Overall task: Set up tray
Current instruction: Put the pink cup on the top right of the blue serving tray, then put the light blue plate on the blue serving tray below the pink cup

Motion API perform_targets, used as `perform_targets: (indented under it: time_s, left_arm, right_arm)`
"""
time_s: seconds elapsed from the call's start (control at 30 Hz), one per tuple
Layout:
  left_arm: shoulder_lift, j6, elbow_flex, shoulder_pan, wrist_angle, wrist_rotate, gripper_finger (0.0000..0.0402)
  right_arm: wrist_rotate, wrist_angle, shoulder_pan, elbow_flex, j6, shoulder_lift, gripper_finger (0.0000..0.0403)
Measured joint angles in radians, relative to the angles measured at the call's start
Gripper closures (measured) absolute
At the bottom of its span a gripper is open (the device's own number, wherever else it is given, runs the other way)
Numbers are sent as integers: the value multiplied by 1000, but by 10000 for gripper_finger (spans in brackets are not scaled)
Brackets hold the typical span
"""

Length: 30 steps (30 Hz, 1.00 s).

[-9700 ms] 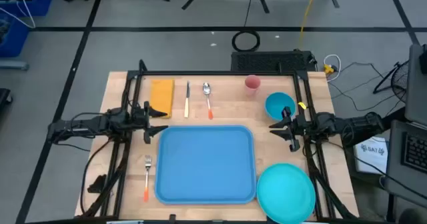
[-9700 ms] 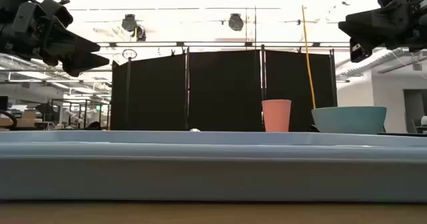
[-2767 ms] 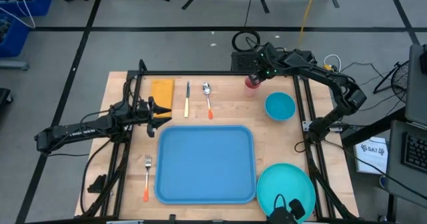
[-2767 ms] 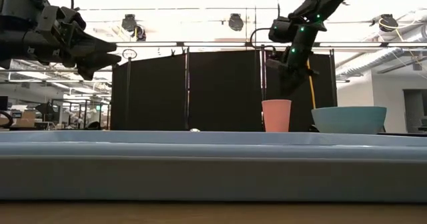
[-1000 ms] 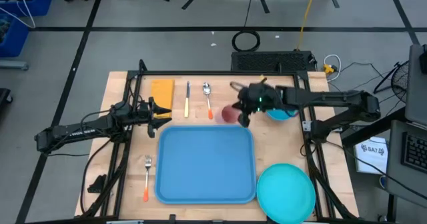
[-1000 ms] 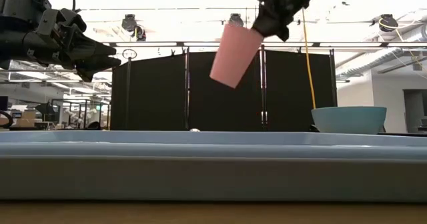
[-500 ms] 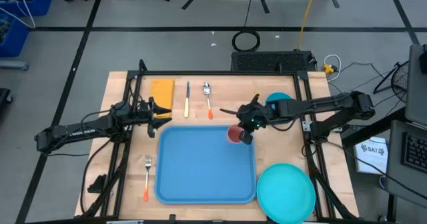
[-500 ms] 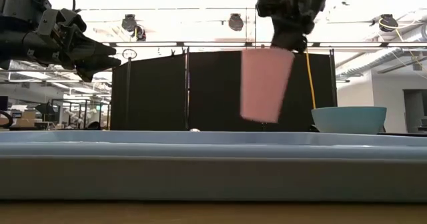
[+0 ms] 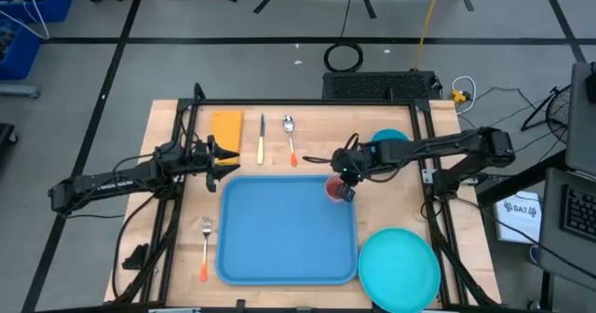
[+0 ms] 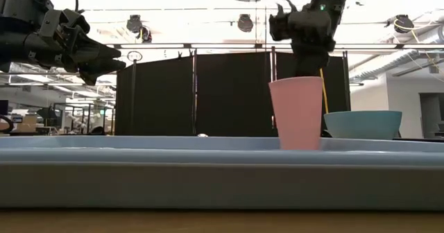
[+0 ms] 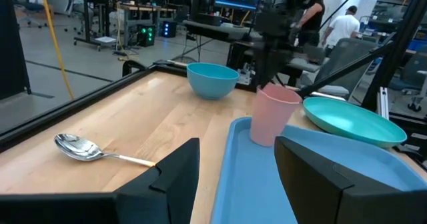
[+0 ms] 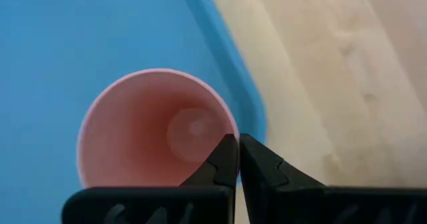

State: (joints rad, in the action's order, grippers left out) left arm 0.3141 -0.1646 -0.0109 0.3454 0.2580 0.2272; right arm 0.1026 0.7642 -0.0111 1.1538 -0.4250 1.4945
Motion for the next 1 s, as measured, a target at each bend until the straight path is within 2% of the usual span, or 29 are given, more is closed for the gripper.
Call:
perform_targets:
  time_s: [0.3, 0.53, 0.8, 1.0]
  left_arm:
    - [0, 1, 0, 0, -2, 0, 201]
    - [0, 2, 0, 0, -3, 0, 201]
    - [0, 1, 0, 0, -3, 0, 201]
    - [0, 3, 0, 0, -4, 0, 201]
  right_arm:
    - [5, -9, -3, 1, 18, 20, 400]
    - [83, -1, -3, 0, 7, 22, 362]
    - [84, -45, -2, 0, 10, -22, 317]
    - [71, -70, 19, 0, 1, -104, 301]
